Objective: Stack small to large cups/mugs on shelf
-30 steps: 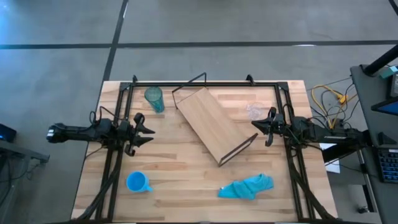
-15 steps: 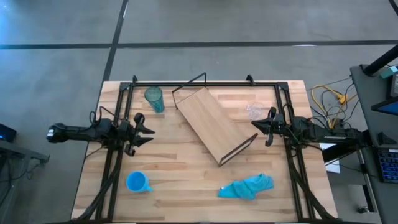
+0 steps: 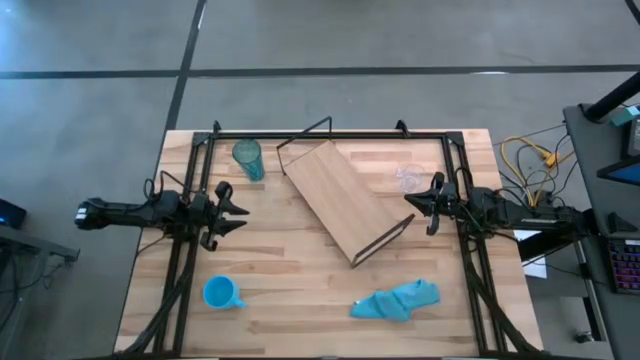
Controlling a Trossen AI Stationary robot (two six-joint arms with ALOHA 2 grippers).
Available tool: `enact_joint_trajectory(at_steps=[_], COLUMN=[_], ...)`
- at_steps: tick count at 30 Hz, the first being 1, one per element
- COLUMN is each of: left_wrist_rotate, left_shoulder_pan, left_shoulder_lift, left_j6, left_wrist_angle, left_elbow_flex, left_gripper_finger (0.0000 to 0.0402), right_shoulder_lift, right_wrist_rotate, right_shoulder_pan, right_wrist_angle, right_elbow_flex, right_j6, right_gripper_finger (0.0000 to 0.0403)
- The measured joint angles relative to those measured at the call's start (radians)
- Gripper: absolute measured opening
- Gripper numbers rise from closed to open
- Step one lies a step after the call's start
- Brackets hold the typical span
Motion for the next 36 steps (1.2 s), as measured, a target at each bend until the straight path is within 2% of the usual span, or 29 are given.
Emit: enact_joint_trajectory(at_steps=[10, 15, 24, 28, 33, 36], left_wrist_rotate=[0.000, 0.000, 0.000, 0.000, 0.002, 0.002], left_shoulder_pan=[0.000, 0.000, 0.000, 0.000, 0.000, 0.000], left_shoulder_lift=[0.000, 0.000, 0.000, 0.000, 0.001, -0.002], left_j6=[0.000, 0.000, -0.029, -0.027, -0.043, -0.127], left_wrist_angle=[0.000, 0.000, 0.034, 0.083, 0.160, 0.179], left_elbow_flex=[0.000, 0.000, 0.000, 0.000, 0.000, 0.000], left_gripper_finger=[0.0114, 0.0114, 0.0114, 0.0114, 0.0114, 0.0114], right_shoulder_lift=[0.000, 0.000, 0.000, 0.002, 0.006, 0.025], right_wrist_rotate=[0.012, 0.027, 0.029, 0.123, 0.065, 0.052], right_shoulder_pan=[0.000, 0.000, 0.000, -0.003, -0.002, -0.002], right_wrist_angle=[0.004, 0.022, 0.032, 0.075, 0.110, 0.092], right_elbow_flex=[0.000, 0.000, 0.000, 0.000, 0.036, 0.101], right_j6=[0.068, 0.203, 0.273, 0.296, 0.345, 0.258], right_gripper_finger=[0.0009, 0.0009, 0.0009, 0.0009, 0.0009, 0.0009])
